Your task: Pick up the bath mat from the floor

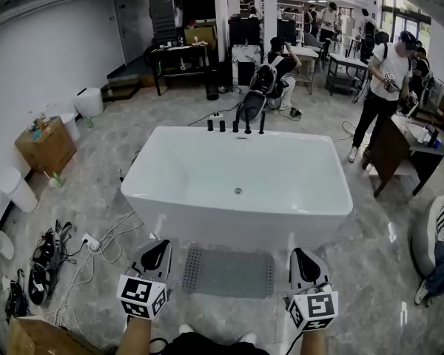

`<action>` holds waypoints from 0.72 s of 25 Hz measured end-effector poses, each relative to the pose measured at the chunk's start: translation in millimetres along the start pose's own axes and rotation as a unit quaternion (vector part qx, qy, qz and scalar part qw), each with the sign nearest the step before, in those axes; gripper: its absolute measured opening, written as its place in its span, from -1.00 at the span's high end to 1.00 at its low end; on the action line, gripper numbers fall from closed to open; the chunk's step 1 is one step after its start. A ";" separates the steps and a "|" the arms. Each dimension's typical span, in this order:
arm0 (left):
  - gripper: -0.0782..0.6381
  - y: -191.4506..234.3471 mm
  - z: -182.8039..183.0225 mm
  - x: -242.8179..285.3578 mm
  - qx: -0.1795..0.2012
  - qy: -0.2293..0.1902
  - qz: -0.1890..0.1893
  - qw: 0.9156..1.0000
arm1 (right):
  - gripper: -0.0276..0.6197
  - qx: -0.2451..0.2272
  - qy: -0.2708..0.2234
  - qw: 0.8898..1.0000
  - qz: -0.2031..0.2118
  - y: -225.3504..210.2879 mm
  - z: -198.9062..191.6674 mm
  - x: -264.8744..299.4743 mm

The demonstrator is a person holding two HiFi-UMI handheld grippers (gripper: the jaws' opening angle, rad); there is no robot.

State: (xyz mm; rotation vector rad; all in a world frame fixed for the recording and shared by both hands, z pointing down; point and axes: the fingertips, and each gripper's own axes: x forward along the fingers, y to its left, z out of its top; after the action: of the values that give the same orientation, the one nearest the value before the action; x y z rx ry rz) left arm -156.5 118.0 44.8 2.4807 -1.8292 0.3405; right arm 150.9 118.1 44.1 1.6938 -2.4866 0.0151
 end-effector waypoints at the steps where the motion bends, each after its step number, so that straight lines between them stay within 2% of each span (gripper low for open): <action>1: 0.76 -1.0 -3.5 -1.0 0.002 0.005 0.002 1.000 | 0.84 0.001 0.004 1.000 0.003 -1.8 -3.8 2.0; 7: 0.76 15.9 -29.3 12.3 -0.002 0.030 0.003 1.000 | 0.84 0.007 0.017 1.000 0.008 1.6 -14.3 30.3; 14: 0.76 57.1 -48.4 43.8 -0.019 0.029 -0.029 0.999 | 0.84 0.003 0.038 0.999 -0.023 16.1 -21.1 62.5; 18: 0.76 75.9 -68.3 57.6 -0.018 0.047 -0.032 0.998 | 0.84 0.008 0.055 0.998 -0.040 16.2 -36.8 73.5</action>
State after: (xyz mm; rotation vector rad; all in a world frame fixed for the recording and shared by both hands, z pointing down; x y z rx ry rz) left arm -222.6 51.9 115.5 2.4492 -1.7011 0.4096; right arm 113.3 59.1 90.1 1.7468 -2.3447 0.1189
